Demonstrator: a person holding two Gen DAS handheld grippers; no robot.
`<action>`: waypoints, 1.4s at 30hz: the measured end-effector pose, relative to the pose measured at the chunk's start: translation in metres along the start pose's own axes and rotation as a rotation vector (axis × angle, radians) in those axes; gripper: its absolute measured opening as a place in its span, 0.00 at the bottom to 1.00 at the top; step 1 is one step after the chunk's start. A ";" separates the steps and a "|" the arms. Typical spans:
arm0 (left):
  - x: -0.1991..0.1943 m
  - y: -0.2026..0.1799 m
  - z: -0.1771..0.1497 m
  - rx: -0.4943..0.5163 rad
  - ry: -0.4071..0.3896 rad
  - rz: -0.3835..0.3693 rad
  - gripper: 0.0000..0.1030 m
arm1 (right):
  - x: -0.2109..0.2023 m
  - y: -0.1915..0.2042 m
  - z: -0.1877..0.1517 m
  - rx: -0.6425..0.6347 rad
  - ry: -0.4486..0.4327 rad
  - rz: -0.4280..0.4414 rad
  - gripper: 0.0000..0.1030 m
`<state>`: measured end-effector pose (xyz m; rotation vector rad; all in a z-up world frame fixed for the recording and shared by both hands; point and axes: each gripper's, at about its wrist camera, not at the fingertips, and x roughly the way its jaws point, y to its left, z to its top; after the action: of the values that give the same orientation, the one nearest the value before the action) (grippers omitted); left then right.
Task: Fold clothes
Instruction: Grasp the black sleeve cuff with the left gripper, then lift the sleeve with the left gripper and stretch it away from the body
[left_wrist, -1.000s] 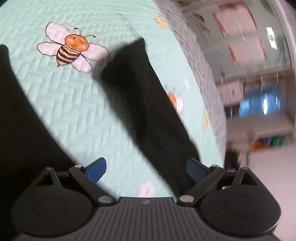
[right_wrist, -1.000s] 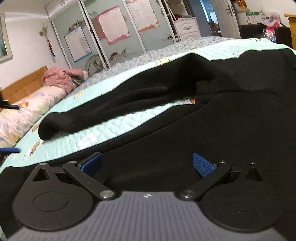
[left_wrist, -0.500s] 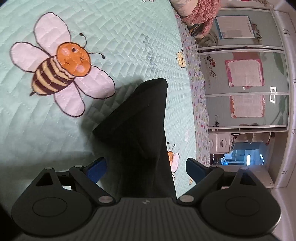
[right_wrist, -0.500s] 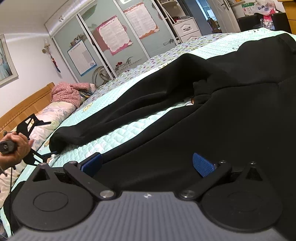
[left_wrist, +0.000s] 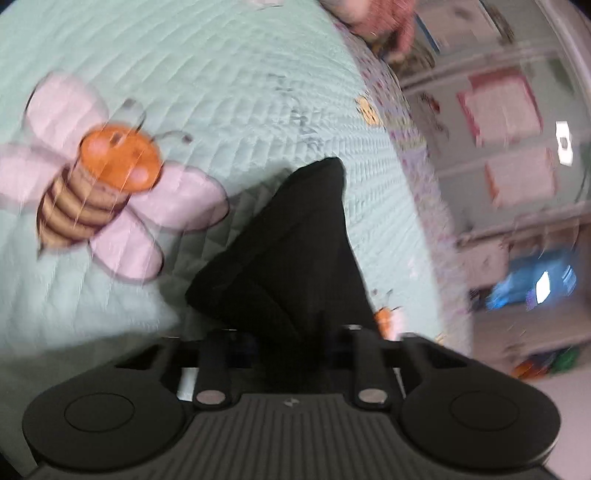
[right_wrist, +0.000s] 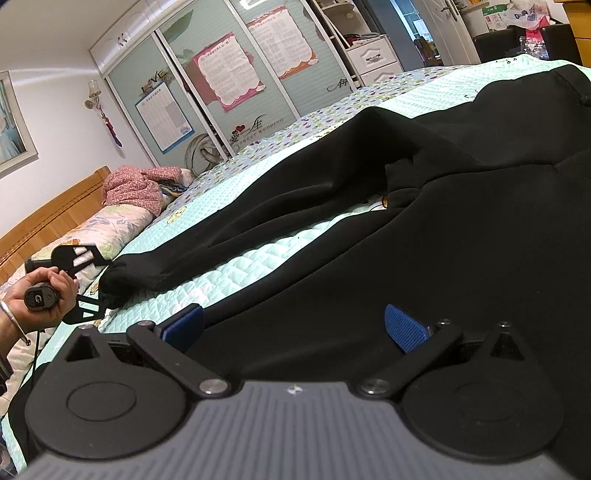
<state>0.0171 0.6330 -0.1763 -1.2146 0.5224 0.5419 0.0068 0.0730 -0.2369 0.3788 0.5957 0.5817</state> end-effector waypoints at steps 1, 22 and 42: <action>0.000 -0.008 0.001 0.066 -0.001 0.016 0.17 | 0.000 0.000 0.000 0.001 -0.001 0.000 1.00; -0.059 -0.166 -0.003 0.770 -0.177 -0.035 0.11 | -0.001 -0.005 0.001 0.022 -0.007 0.016 1.00; -0.089 -0.295 0.022 1.020 -0.440 0.022 0.09 | -0.001 -0.012 0.002 0.040 -0.013 0.032 1.00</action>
<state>0.1406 0.5689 0.0999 -0.1076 0.3483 0.4450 0.0117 0.0630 -0.2408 0.4303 0.5909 0.5981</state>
